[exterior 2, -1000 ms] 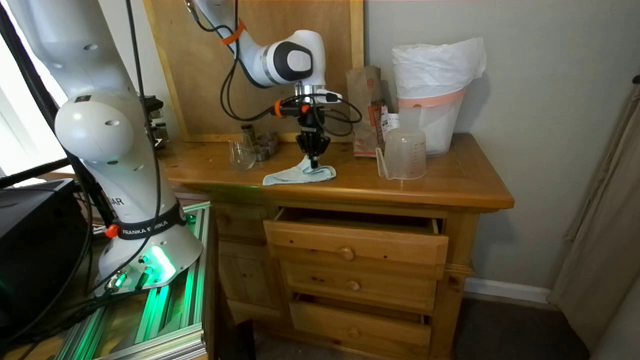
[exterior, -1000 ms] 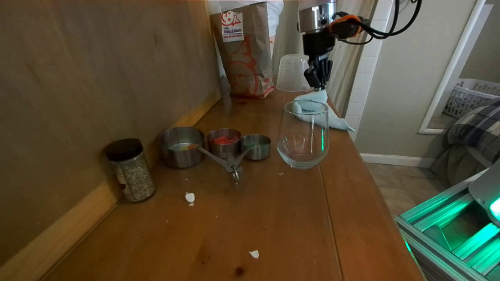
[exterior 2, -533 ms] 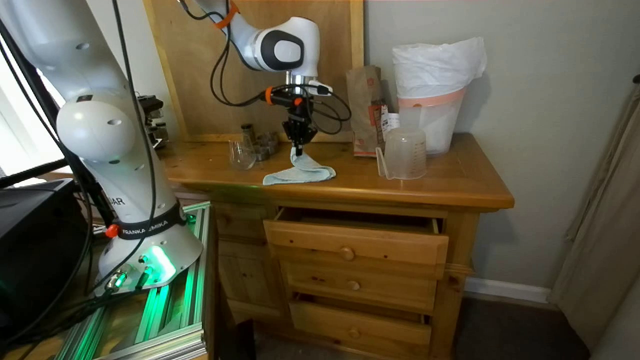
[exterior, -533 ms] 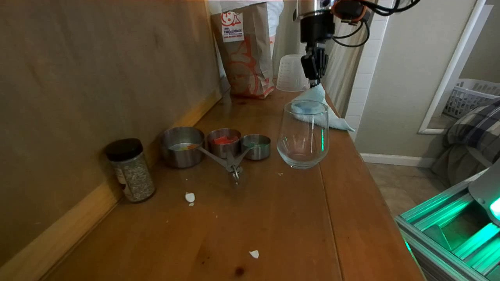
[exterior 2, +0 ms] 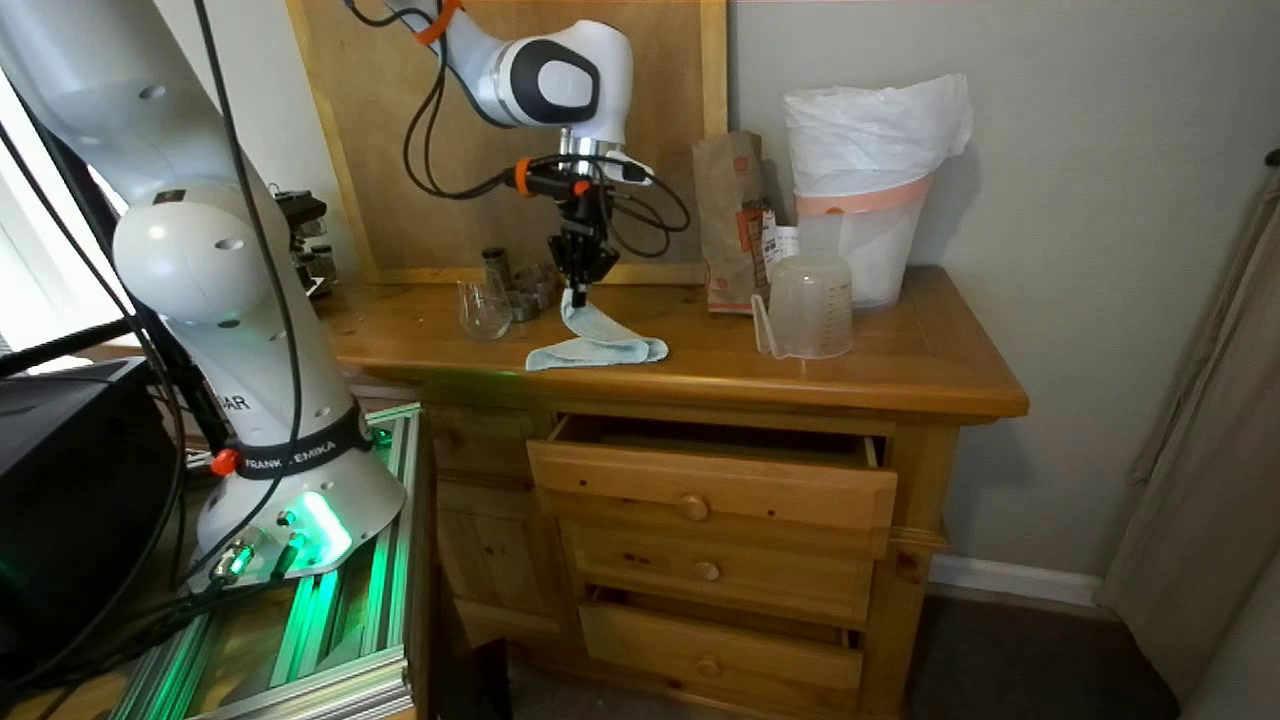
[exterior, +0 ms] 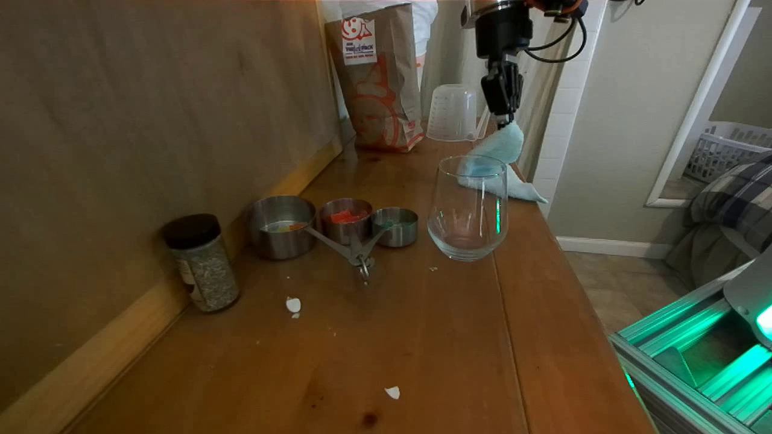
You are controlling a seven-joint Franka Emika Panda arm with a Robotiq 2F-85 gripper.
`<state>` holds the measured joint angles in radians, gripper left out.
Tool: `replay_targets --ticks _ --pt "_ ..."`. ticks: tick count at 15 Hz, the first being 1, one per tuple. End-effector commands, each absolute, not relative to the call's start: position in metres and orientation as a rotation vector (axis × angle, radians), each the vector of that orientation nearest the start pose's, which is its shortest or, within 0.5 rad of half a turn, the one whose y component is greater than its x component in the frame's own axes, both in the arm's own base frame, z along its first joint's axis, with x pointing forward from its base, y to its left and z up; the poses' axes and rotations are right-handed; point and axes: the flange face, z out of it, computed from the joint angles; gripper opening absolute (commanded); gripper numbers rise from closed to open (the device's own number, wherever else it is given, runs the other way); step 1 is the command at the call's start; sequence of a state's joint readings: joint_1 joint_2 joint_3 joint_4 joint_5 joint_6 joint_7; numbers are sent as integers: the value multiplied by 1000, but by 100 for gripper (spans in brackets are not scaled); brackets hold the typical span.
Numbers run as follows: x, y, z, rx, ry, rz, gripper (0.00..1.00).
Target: Put the orange and blue object on top of the napkin then fold the napkin into a triangle twice.
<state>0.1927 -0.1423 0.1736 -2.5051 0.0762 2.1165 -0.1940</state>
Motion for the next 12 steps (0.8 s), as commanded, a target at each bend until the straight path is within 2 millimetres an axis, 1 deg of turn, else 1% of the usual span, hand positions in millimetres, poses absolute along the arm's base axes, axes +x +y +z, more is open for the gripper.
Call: replay_targets --ticks 1,3,6,7,8,10,12 --pt "382 151 314 -3016 -785 435 3" --pt "382 153 308 -3022 -770 429 3" --pt "381 155 304 -3024 -755 424 3" --pt "380 155 302 -3027 -752 440 19" --pt "380 154 302 -3027 -755 452 32" --pt "380 153 304 -3023 -753 459 44" --pt "379 151 306 -3027 -758 471 58"
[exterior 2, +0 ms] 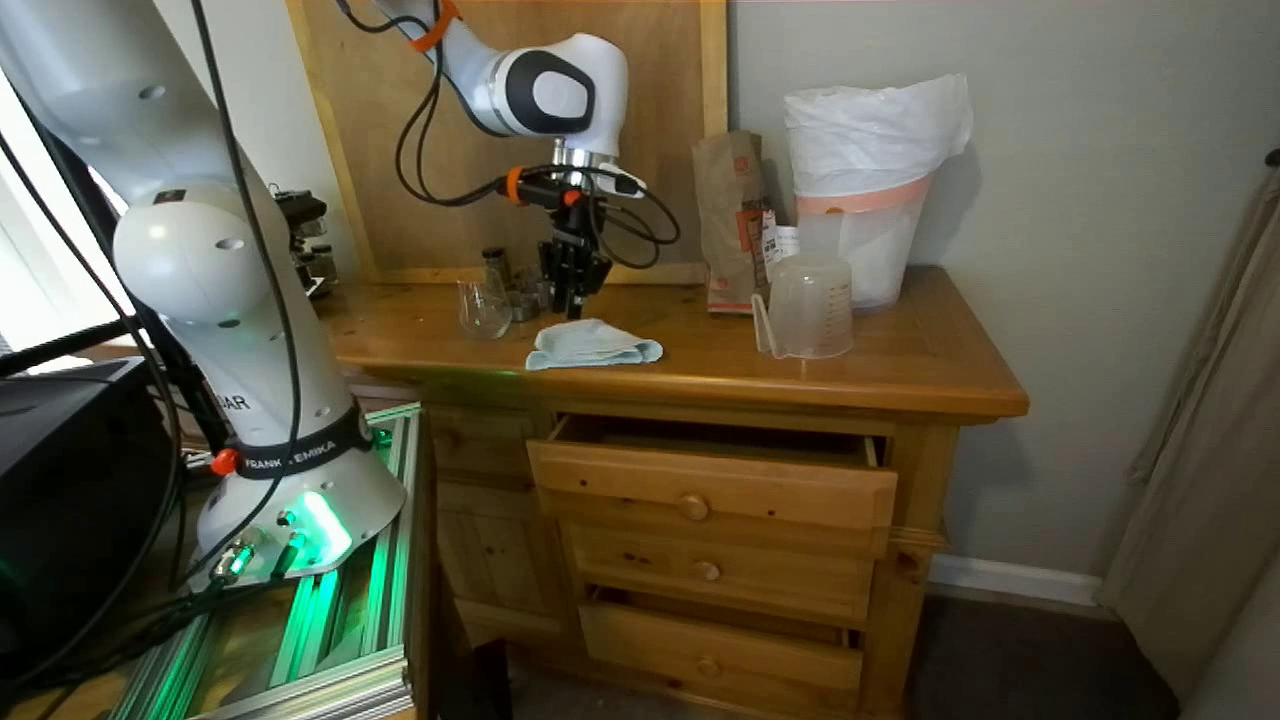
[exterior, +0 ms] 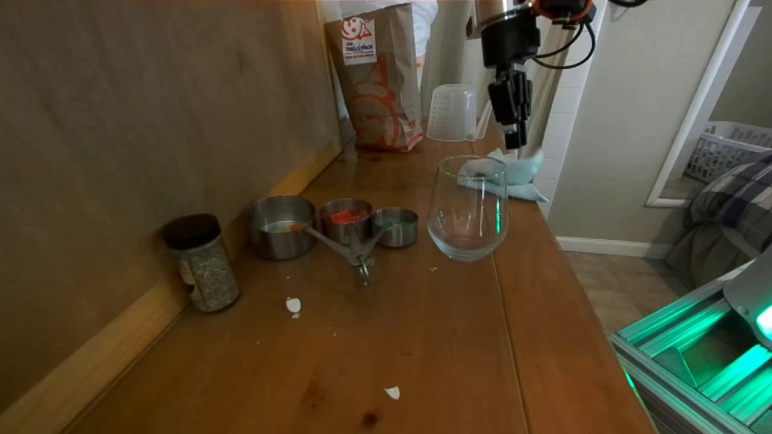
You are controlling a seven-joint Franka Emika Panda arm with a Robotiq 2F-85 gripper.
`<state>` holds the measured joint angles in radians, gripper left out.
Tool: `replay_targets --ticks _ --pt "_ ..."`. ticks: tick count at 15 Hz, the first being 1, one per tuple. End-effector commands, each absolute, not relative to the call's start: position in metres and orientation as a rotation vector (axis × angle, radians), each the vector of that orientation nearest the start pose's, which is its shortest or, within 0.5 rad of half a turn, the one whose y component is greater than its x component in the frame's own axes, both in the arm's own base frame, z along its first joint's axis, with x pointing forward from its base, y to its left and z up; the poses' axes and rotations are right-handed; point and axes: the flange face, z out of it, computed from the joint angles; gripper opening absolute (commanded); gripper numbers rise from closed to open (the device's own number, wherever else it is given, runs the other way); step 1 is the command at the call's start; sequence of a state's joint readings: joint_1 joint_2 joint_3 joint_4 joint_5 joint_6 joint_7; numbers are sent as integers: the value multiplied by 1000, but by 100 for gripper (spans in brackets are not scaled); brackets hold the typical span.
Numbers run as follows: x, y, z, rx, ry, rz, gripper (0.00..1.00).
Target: Put the orange and blue object on top of the napkin then fold the napkin into a triangle twice.
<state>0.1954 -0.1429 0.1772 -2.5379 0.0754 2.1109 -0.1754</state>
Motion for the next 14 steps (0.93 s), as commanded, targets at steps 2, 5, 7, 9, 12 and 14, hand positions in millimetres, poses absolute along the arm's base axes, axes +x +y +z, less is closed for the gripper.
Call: replay_targets --ticks 2,5,7,9,12,14 --pt "378 150 307 -3033 -756 488 72" --pt "380 153 311 -3024 -744 450 92" --pt "382 158 317 -3012 -733 423 100" --pt "385 159 330 -3007 -748 381 100" --pt "386 150 355 -3015 -802 377 100" --pt "384 146 377 -2991 -849 375 100"
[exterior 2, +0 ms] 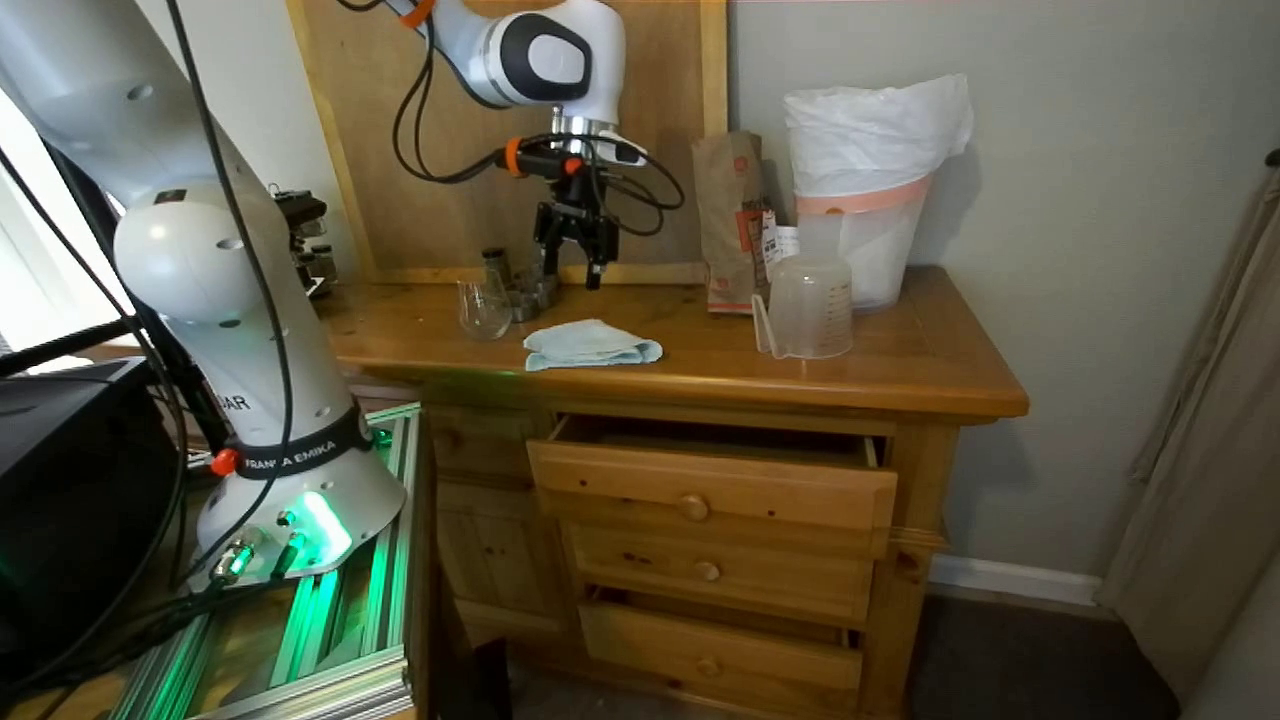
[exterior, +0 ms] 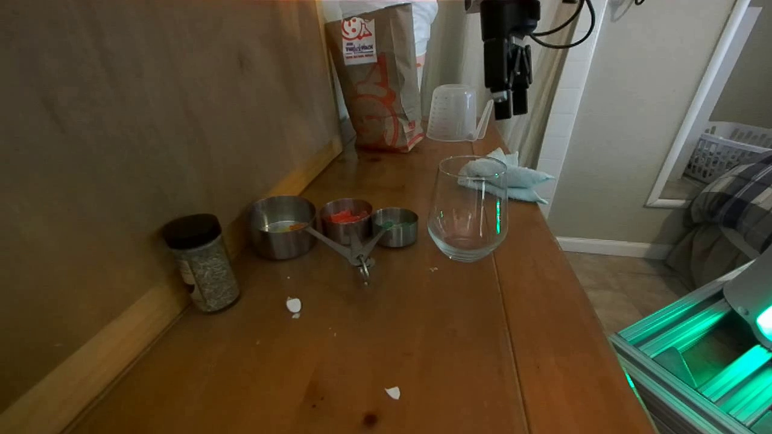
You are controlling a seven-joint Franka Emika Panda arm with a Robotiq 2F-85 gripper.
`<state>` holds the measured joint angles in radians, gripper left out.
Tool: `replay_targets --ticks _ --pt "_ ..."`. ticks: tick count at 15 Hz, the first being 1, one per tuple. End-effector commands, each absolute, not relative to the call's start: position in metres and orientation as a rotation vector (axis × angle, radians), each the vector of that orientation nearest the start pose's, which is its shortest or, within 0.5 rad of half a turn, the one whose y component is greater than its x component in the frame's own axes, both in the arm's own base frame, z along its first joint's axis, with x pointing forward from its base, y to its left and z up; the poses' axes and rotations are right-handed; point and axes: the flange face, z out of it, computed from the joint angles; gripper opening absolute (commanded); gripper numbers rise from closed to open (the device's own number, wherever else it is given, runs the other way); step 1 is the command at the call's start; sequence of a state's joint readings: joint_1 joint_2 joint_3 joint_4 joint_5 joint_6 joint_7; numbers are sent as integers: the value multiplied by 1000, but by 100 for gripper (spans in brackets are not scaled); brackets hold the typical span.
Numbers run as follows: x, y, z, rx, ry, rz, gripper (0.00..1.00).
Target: Put the orange and blue object on top of the napkin then fold the napkin into a triangle twice.
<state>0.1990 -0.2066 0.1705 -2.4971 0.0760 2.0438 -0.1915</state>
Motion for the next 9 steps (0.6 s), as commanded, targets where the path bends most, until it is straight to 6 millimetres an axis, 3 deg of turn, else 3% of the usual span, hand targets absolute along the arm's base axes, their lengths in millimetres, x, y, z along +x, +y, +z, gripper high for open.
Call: replay_targets --ticks 1,5,6,9 --pt "382 146 389 -2984 -864 369 100" --pt "373 146 432 -2996 -922 370 100" --pt "380 147 413 -2991 -868 374 100" --pt "378 147 419 -2992 -871 363 100"
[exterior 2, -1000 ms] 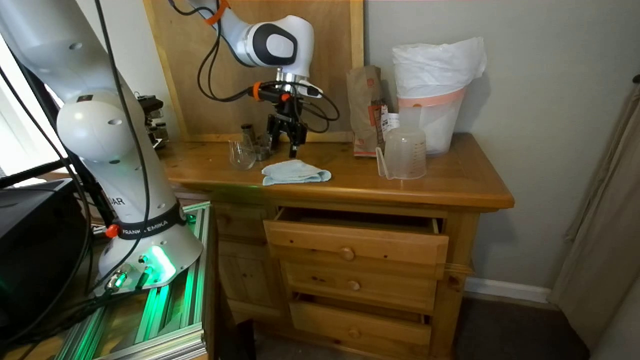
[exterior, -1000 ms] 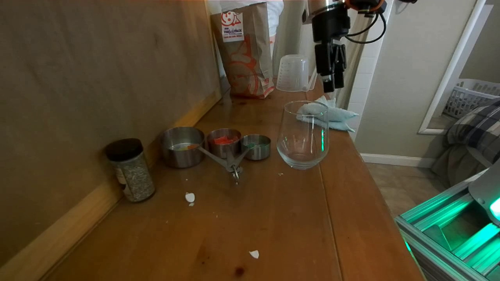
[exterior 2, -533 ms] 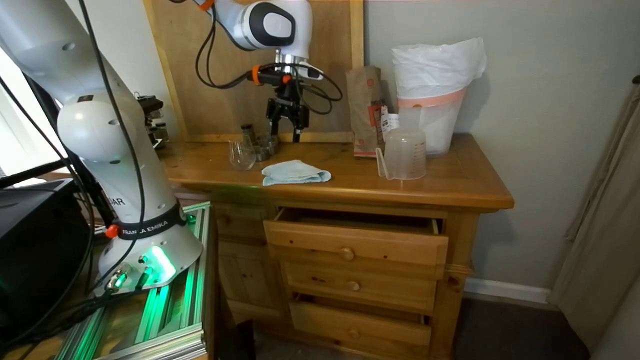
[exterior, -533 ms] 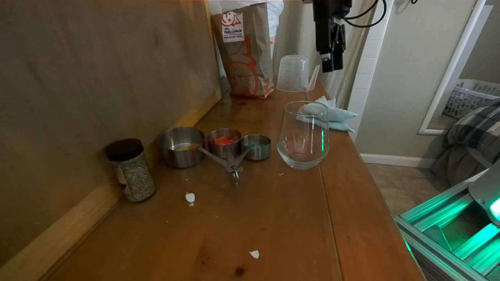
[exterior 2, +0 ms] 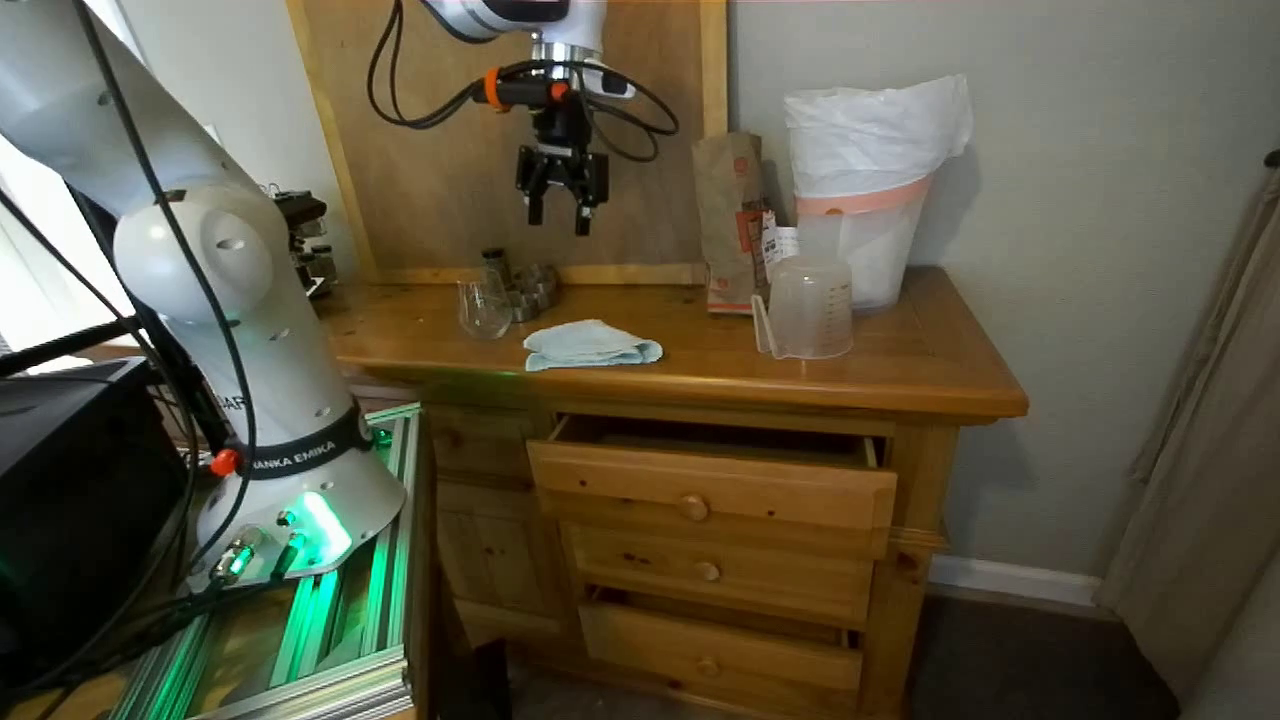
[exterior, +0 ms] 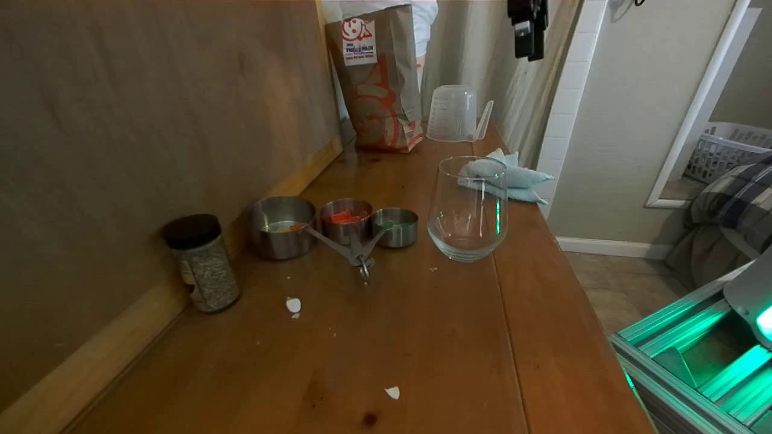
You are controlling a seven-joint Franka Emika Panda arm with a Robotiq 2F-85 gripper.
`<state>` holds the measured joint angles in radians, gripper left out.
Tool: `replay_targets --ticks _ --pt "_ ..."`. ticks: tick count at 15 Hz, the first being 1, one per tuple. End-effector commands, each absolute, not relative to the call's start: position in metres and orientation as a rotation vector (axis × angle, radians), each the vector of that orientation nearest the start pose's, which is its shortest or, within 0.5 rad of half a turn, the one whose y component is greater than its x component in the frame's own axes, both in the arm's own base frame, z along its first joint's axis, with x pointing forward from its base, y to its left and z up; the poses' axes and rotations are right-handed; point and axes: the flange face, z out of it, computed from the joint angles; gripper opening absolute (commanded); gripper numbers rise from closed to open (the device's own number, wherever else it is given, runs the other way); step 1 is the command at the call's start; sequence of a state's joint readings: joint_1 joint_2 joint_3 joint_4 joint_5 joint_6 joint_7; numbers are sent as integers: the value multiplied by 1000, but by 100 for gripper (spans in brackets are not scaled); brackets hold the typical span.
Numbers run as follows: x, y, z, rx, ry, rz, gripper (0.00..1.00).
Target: Put the orange and blue object on top of the napkin then fold the napkin into a triangle twice.
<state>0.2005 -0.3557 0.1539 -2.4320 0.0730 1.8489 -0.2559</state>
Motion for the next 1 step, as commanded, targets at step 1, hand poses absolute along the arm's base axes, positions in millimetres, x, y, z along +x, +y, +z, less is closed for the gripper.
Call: replay_targets --ticks 1 --pt "379 147 417 -2991 -870 371 100"
